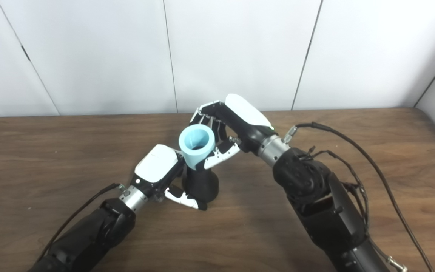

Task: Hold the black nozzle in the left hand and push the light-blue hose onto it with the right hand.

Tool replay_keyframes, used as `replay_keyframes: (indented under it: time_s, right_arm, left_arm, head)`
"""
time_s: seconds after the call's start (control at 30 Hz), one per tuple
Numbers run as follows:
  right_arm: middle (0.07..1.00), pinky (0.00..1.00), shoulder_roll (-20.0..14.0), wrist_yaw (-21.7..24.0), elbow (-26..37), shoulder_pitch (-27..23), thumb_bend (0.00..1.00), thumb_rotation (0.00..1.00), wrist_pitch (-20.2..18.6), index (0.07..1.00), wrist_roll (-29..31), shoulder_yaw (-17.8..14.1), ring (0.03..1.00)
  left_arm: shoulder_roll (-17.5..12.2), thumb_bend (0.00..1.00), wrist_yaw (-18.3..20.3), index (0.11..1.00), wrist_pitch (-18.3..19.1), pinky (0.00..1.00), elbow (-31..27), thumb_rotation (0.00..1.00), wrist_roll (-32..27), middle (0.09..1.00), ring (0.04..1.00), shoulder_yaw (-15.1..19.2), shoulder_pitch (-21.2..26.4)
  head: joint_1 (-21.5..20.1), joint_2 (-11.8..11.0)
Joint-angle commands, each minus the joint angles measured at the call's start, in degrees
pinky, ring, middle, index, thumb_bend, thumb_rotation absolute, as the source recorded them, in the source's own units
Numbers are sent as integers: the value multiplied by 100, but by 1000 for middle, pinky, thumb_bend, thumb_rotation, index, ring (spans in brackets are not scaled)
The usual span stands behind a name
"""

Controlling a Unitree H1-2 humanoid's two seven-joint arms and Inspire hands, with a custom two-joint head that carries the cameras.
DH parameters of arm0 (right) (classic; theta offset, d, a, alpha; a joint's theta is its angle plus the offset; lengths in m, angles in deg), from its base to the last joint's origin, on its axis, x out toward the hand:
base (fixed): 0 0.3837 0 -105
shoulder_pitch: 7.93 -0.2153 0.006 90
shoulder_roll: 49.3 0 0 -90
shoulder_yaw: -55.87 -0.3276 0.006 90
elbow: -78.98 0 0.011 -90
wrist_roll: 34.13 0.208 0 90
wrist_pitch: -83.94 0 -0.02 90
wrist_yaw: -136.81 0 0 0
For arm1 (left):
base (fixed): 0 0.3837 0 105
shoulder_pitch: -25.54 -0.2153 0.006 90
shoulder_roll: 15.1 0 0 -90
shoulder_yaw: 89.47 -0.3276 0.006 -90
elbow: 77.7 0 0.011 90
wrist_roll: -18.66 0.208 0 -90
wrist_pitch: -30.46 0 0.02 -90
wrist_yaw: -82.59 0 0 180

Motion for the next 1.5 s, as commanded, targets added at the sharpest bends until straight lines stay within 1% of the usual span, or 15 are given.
replay_keyframes:
  time_s: [0.0,0.03,0.1,0.2,0.43,0.57,0.63,0.8,0.87,0.93,1.03,1.2,1.27,1.37,1.47]
  right_arm:
    - [412,242,-64,317,-133,40,524,0,-513,511,-138,101,312]
    - [412,246,-65,349,-138,34,524,0,-595,510,-130,120,314]
    - [420,274,-75,418,-137,20,526,0,-757,507,-151,160,337]
    - [432,298,-96,476,-139,17,529,0,-873,502,-179,205,359]
    - [437,297,-117,363,-277,132,529,0,-721,499,30,172,359]
    - [428,275,-127,240,-311,222,529,0,-600,500,78,156,341]
    - [429,283,-124,171,-302,285,529,0,-576,500,115,129,346]
    - [423,287,-119,80,-211,438,528,0,-742,500,165,50,354]
    - [439,291,-103,13,-172,497,530,0,-769,494,218,5,365]
    - [458,315,-47,-93,-133,582,530,0,-768,489,284,-76,386]
    - [408,245,96,-310,-64,759,525,0,-756,500,341,-195,319]
    - [403,253,478,-771,-138,1046,526,0,-661,499,485,-422,325]
    - [394,227,605,-896,-196,1113,525,0,-624,496,516,-480,299]
    - [395,241,674,-999,-301,1157,524,0,-474,496,536,-495,312]
    - [389,212,666,-1065,-371,1170,523,0,-312,496,578,-475,281]
  left_arm:
    - [-19,523,723,495,-114,259,185,0,172,433,355,-362,-615]
    - [-26,526,748,488,-98,259,165,0,164,457,355,-357,-620]
    - [-37,521,796,503,-79,263,125,0,125,413,364,-342,-633]
    - [-53,520,823,509,-54,277,81,0,117,401,378,-324,-652]
    - [-66,520,843,512,-24,280,40,0,160,405,391,-327,-674]
    - [-83,520,821,510,-34,268,-1,0,160,400,377,-321,-694]
    - [-99,520,838,510,-29,266,-23,0,153,401,374,-317,-703]
    - [-128,520,869,509,-18,268,-56,0,115,400,374,-288,-729]
    - [-139,520,896,509,2,269,-83,0,123,400,375,-288,-733]
    - [-136,520,898,510,7,271,-80,0,118,401,376,-281,-735]
    - [-121,520,887,510,9,269,-44,0,129,401,376,-284,-730]
    - [-99,520,844,510,-22,273,4,0,147,400,377,-294,-721]
    - [-101,520,859,509,-21,274,-7,0,146,399,379,-296,-721]
    - [-116,520,884,509,-23,279,-26,0,141,400,383,-297,-714]
    - [-133,520,893,510,-21,280,-50,0,146,401,384,-297,-710]
  head:
    - [3,0]
    - [7,8]
    - [12,19]
    - [8,33]
    - [5,50]
    - [25,83]
    - [23,93]
    - [-11,118]
    - [-21,120]
    - [-27,125]
    - [-35,129]
    - [-39,125]
    - [-39,125]
    - [-26,131]
    - [-25,140]
